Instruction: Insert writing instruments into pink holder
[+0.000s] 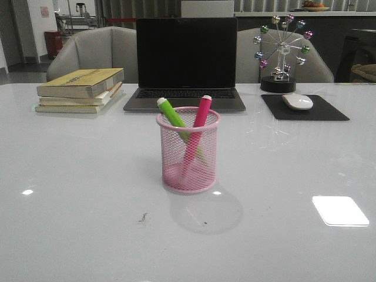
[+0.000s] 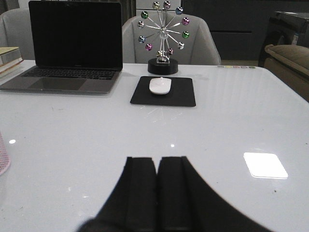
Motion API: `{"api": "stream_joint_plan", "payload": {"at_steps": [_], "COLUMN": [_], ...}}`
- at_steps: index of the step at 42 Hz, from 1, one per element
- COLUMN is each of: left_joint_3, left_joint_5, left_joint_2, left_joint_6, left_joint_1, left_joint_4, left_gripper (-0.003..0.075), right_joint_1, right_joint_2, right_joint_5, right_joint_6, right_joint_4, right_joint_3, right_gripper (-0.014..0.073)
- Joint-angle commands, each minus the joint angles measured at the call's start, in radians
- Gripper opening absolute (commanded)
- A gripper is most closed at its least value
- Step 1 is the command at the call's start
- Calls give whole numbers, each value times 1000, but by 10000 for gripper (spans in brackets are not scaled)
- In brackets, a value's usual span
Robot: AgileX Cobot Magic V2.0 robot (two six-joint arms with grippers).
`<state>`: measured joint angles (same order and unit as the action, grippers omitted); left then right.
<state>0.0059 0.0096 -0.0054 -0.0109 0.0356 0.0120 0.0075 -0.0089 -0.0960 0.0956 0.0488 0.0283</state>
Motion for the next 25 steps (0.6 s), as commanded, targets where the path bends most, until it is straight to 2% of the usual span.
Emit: {"api": "stream_joint_plan", "payload": {"at_steps": [1, 25], "left_joint_3": [3, 3], "left_joint_5": [-91, -91], "left_joint_2": [-20, -18], "left_joint_6": [-6, -6], "left_joint_1": [7, 7], "left_joint_4": [0, 0], "left_gripper": [91, 91], "right_joint_1": [-6, -6], "right_joint_2": [-22, -22], "right_joint_5": [124, 189], "right_joint_6": [-8, -21], "right_joint_4": [0, 4], "right_joint_3": [-4, -4], "right_gripper": [57, 57]}}
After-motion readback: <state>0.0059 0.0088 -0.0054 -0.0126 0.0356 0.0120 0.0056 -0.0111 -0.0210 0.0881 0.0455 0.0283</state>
